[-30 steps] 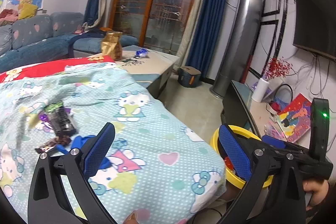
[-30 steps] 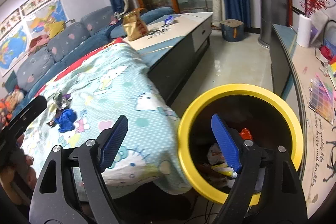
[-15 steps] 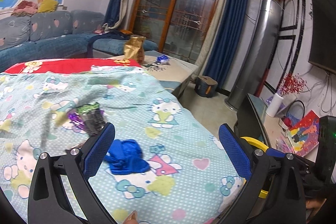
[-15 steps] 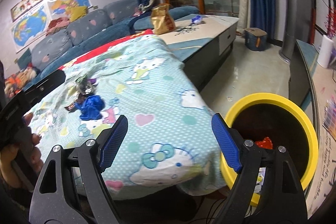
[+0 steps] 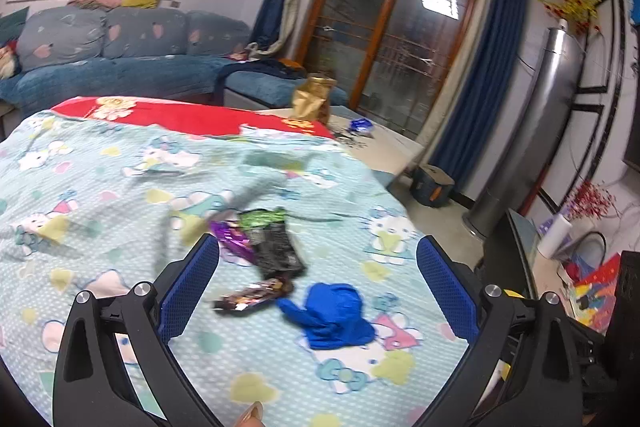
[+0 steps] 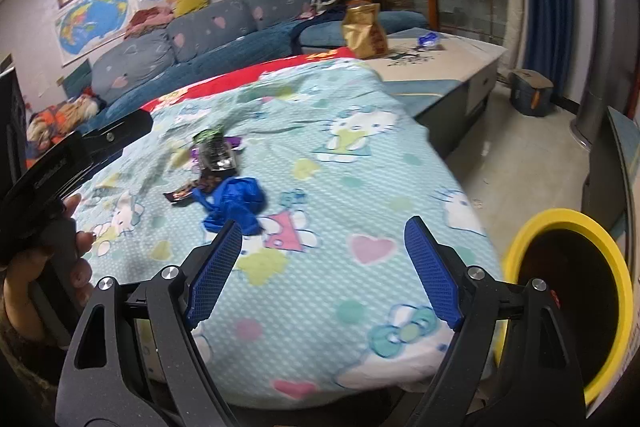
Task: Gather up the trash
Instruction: 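Move both tools back over the bed toward the blue balloon, then grasp the black snack packet with the left tool while the right tool grasps the blue balloon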
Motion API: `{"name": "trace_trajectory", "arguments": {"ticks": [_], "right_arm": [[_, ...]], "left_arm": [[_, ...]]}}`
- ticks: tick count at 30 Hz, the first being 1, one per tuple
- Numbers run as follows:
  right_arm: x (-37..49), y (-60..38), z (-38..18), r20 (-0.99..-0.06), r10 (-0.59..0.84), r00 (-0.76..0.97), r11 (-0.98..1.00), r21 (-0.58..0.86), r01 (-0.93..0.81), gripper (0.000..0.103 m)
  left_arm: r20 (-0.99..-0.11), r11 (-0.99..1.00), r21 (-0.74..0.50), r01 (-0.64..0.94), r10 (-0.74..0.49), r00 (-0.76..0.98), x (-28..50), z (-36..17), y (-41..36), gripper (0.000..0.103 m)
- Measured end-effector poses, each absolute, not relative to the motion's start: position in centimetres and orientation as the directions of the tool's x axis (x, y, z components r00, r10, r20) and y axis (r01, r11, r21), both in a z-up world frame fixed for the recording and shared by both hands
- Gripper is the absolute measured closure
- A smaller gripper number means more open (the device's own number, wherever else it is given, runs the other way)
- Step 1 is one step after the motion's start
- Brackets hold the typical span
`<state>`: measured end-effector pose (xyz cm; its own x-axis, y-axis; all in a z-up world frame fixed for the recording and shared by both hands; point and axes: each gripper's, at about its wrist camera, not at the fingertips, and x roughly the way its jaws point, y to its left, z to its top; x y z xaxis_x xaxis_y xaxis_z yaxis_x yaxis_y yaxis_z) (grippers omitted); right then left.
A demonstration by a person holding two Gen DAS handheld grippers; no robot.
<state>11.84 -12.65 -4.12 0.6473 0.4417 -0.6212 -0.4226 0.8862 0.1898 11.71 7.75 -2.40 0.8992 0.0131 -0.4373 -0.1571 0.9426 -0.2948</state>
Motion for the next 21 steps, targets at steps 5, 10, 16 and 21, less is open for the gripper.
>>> {"name": "trace_trajectory", "arguments": {"ticks": [5,10,16,21], "right_arm": [[12.5,-9.9,-4.8,-0.635,0.460,0.620,0.869,0.180,-0.460,0.028],[13.3,-7.7,-5.7,-0.652,0.476,0.590,0.851,0.174,-0.495,0.028],[14.4,-5.1,-6.8,-0.675,0.492,0.551,0.833,0.180,-0.523,0.028],[15.5,-3.1,-7.8,-0.696,0.484,0.530,0.828,0.171,-0.533,0.028]], "left_arm": [[-0.454,0.931,-0.305,-0.200,0.043,0.890,12.0,-2.8,10.1,0.007],[-0.474,0.919,-0.324,-0.224,0.048,0.879,12.9,-3.1,11.8,0.007],[-0.502,0.907,-0.354,-0.228,0.021,0.864,14.5,-3.9,13.2,0.008],[-0.531,0.897,-0.380,-0.226,-0.012,0.847,16.1,-4.9,13.6,0.012]]}}
